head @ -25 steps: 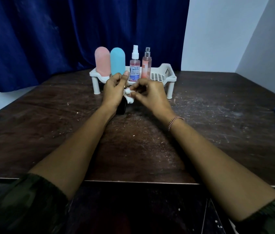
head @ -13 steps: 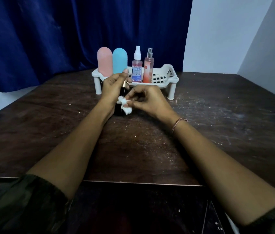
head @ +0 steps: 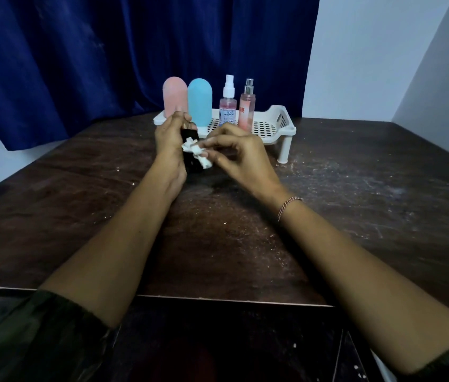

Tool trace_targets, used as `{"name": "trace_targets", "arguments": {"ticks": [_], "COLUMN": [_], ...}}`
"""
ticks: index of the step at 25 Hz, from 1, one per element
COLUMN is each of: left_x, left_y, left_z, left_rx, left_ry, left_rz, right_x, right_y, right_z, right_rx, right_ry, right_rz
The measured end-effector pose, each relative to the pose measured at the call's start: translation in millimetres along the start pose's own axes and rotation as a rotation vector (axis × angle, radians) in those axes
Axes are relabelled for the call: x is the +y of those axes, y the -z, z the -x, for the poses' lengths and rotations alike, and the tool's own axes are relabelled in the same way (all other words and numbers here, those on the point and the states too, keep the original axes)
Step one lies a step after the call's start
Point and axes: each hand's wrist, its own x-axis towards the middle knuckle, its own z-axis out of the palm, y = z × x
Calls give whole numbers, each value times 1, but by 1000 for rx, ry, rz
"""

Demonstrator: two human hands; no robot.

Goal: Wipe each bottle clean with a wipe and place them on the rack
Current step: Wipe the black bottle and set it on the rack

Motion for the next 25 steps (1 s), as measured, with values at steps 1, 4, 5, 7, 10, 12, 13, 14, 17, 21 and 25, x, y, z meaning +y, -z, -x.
{"name": "trace_targets", "arguments": {"ticks": [1,4,5,7,10,12,13,14,17,21,25], "left_x": [1,2,1,1,-1,-2,-3,-3,-5,-8,-4], "left_y": [2,6,7,7,0,-7,-8,-9,-8,-7,-8], "left_z": [-3,-10,-11,-8,-2,5,7,8,8,6,6], "left_rx": [51,122,128,131,141,152,148,137,91,101,-5], "left_ry": [26,114,145,191,189,169,158,159,179,173,280], "left_rz": [42,109,122,133,117,86,75,77,142,54,35], "right_x": [-2,-5,-4,-3,-3,-1,-1,-1,-4,-4,-2], "right_y": [-1,-3,-3,-4,-2,0,0,-1,-4,-5,-2], "right_z": [-1,-2,-2,-1,1,3,3,2,-1,-2,-2], "right_rx": [1,13,9,0,33,46,57,77,135,157,122], "right_ry": [8,65,90,108,109,68,45,29,14,-39,-62], "right_rz": [-5,38,53,53,80,35,-3,-36,-64,-100,-73]}}
